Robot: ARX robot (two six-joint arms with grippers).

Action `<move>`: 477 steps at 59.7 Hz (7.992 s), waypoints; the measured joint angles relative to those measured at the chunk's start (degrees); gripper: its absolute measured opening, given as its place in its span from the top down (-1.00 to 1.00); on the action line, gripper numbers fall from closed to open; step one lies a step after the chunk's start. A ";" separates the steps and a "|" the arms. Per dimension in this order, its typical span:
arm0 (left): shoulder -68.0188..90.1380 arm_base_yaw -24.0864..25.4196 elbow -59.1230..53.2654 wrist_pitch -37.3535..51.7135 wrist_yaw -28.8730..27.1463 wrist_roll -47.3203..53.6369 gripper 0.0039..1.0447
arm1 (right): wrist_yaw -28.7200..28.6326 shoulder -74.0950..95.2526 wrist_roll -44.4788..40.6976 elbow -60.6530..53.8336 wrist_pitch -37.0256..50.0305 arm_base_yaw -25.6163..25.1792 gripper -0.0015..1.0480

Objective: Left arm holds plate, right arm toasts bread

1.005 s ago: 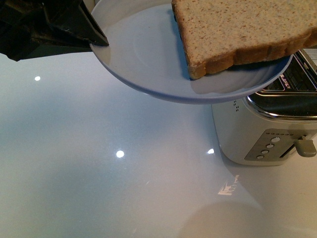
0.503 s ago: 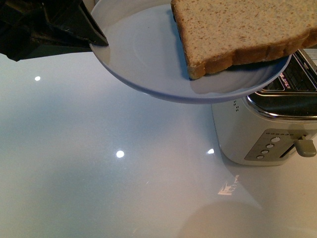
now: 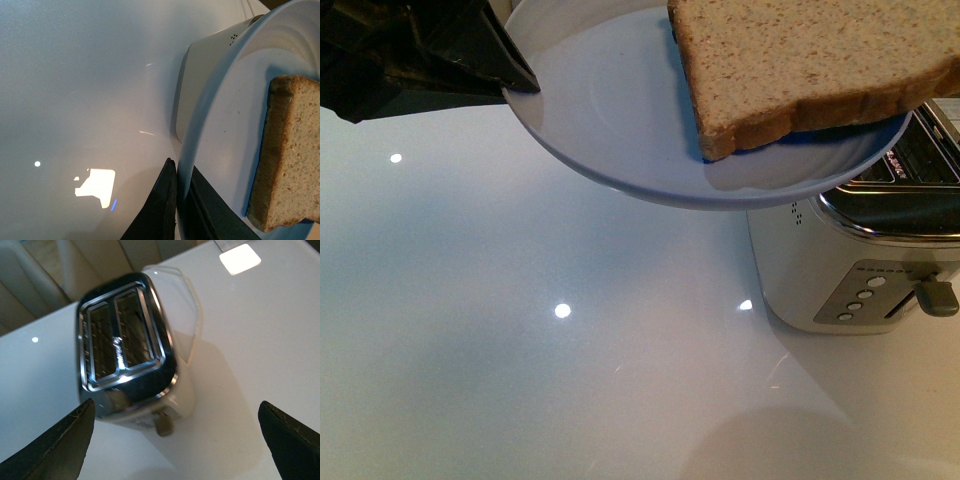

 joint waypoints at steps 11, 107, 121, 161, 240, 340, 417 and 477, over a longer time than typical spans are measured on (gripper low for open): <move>0.00 0.00 0.00 0.00 -0.07 0.00 0.95 | -2.80 8.96 7.02 4.07 5.40 6.14 -0.83; 0.00 0.00 0.02 0.00 -0.02 -0.17 0.95 | 6.91 13.57 2.03 19.08 11.47 11.04 0.94; 0.00 0.00 0.02 0.00 -0.02 -0.17 0.95 | 15.67 19.21 -16.59 19.98 17.88 10.97 0.94; 0.00 0.00 0.02 0.00 0.00 -0.17 0.95 | 20.94 37.51 -25.59 14.73 27.19 16.50 0.94; 0.02 0.00 0.02 -0.09 -0.33 0.92 0.95 | 19.34 49.94 -17.14 11.91 29.81 17.27 0.22; 0.02 0.04 0.04 -0.09 0.13 -0.24 0.95 | 4.17 -4.20 -22.82 -20.11 41.59 4.85 0.96; 0.02 0.04 0.09 -0.09 0.13 -0.26 0.95 | -2.67 -34.49 -22.82 -27.17 19.87 -2.19 0.96; 0.02 -0.02 0.15 -0.07 0.15 -0.26 0.95 | -2.58 -47.54 -22.84 -27.15 6.49 -2.19 -0.17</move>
